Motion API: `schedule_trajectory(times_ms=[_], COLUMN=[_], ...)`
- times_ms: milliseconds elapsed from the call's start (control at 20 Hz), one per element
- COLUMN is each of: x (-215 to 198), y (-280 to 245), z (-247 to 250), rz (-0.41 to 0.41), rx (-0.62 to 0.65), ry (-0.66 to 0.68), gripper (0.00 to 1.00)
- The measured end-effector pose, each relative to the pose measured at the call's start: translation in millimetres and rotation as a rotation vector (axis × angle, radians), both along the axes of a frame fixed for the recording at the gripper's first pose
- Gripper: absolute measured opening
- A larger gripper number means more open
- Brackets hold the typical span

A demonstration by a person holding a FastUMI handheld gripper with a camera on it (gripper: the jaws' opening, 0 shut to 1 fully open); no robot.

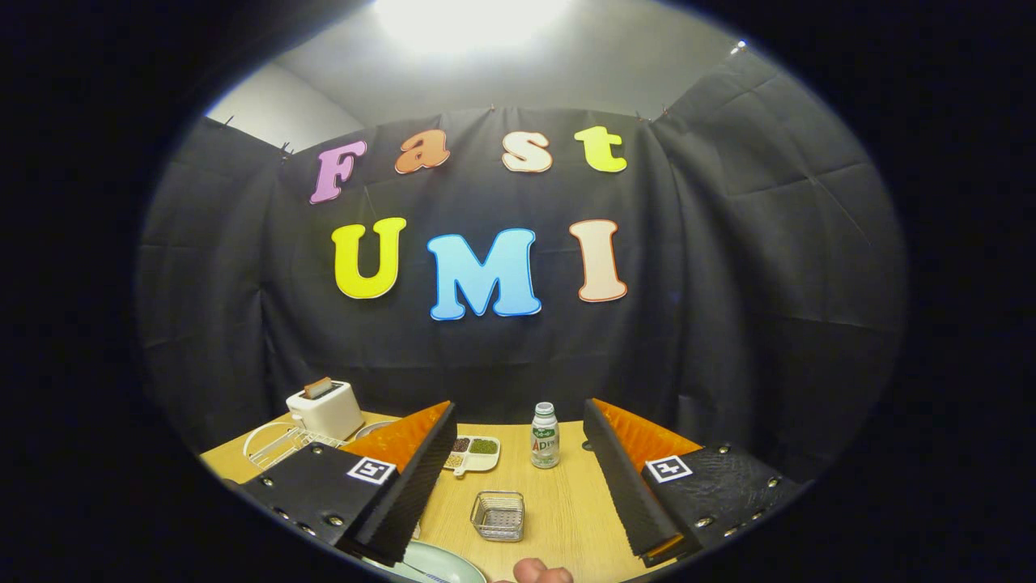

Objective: Take the plate from the dish rack, then take the spoon from the basket and place it into the plate.

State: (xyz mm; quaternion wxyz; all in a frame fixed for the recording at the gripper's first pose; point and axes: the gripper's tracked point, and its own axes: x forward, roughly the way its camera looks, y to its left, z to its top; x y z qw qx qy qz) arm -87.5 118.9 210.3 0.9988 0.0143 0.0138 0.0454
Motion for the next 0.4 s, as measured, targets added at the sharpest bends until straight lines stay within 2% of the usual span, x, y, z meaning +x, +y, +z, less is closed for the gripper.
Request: schedule_trajectory(times_ms=[200, 300, 400], x=[8, 20, 31], y=[-31, -64, -82], z=[-3, -36, -82], rz=[-0.003, -0.059, -0.074], rx=[0.030, 0.004, -0.014], ry=[-0.141, -0.158, -0.121], gripper=[0.97, 0.96, 0.97])
